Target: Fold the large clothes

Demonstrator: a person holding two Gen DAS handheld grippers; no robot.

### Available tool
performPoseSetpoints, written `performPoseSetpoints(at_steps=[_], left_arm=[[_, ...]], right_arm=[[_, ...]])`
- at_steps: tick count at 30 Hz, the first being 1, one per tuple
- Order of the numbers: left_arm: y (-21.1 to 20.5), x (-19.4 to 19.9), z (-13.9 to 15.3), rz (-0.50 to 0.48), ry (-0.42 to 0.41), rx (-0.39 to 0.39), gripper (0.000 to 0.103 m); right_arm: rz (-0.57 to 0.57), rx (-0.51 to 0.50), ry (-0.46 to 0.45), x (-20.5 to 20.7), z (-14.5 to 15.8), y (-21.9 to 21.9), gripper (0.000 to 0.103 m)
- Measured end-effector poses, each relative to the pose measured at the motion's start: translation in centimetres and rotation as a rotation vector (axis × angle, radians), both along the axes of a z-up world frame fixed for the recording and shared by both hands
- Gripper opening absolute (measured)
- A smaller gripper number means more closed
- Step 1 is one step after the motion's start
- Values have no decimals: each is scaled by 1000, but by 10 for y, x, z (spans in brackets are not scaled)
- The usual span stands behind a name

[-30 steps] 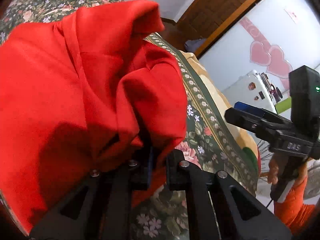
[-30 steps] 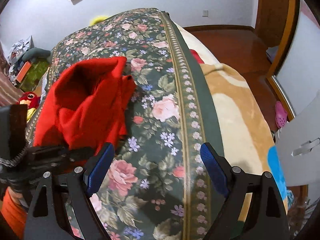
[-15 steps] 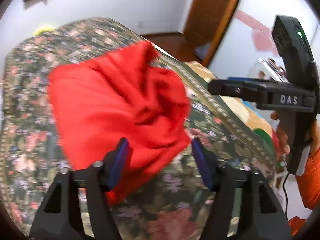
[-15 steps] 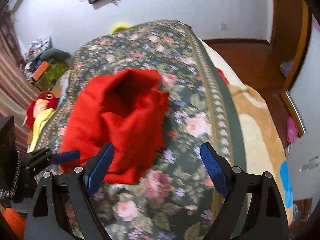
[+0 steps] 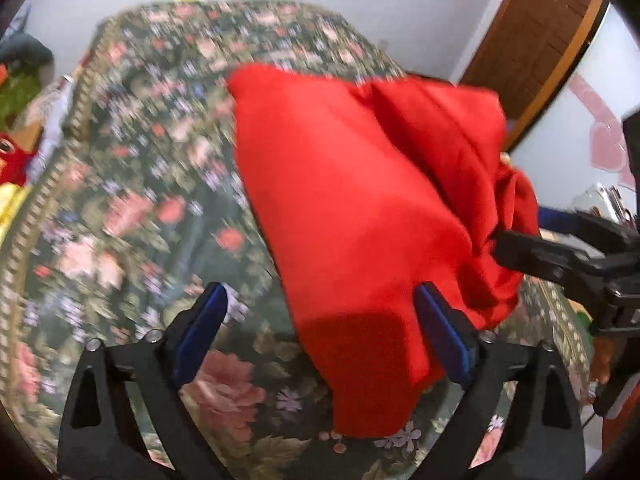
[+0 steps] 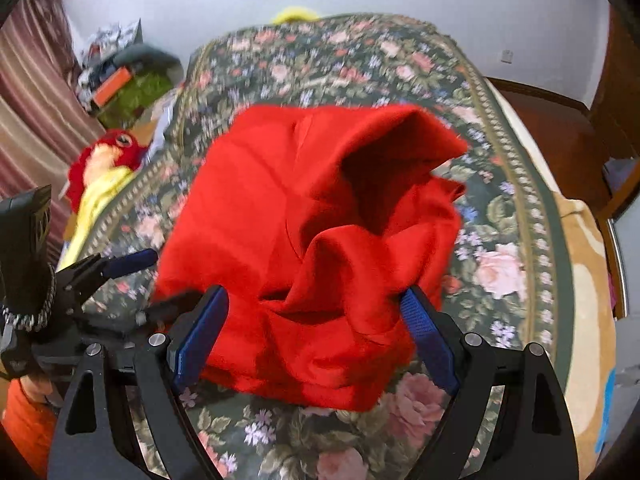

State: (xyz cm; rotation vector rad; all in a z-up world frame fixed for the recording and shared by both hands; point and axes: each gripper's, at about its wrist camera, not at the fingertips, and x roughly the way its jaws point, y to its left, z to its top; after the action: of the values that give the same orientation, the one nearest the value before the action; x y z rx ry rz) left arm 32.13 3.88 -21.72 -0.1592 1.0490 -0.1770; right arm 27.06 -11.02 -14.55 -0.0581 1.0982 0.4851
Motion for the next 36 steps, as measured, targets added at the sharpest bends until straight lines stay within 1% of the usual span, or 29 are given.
performPoseSetpoints(at_steps=[4, 6, 9, 10, 13, 16, 19, 22, 25, 26, 29, 30, 32, 35, 36], left_arm=[[-7, -1, -23, -39, 29, 26, 100], [-4, -4, -28, -38, 26, 11, 100], [1, -4, -30, -35, 23, -2, 100], [1, -4, -31, -34, 21, -2, 100], [-1, -4, -32, -36, 16, 13, 100], [-3, -7, -30, -36, 13, 20, 100], [-3, -10, -27, -32, 11, 18, 100], [-3, -13, -19, -31, 2, 22, 100], [-4, -17, -2, -33, -38, 45, 100], [-5, -18, 4, -29, -58, 55, 100], [-2, -21, 16, -7, -97, 70, 100], [-1, -20, 17, 2, -102, 73, 100], [2, -20, 13, 17, -89, 81, 100], [9, -21, 2, 14, -45, 22, 100], [10, -22, -2, 8, -25, 12, 100]], right_arm=[[-5, -84, -8, 8, -14, -1, 86], [-31, -87, -22, 13, -15, -13, 86], [-121, -109, -64, 21, -12, -37, 86], [-169, -115, -70, 26, -13, -50, 86], [-301, -91, -40, 38, -16, -88, 86], [-365, -98, -19, 39, -14, -112, 86], [-360, -94, -37, 29, -1, -120, 86], [-324, -47, -59, 18, 14, -119, 86], [-272, -7, -73, 11, 24, -107, 86], [-253, 0, -67, 10, 23, -100, 86], [-179, 36, -20, 7, 11, -78, 86], [-164, 32, 0, 9, 4, -71, 86], [-157, 10, 40, 8, -15, -63, 86], [-144, 12, 139, 7, -45, -58, 86], [-150, 21, 158, 6, -50, -59, 86]])
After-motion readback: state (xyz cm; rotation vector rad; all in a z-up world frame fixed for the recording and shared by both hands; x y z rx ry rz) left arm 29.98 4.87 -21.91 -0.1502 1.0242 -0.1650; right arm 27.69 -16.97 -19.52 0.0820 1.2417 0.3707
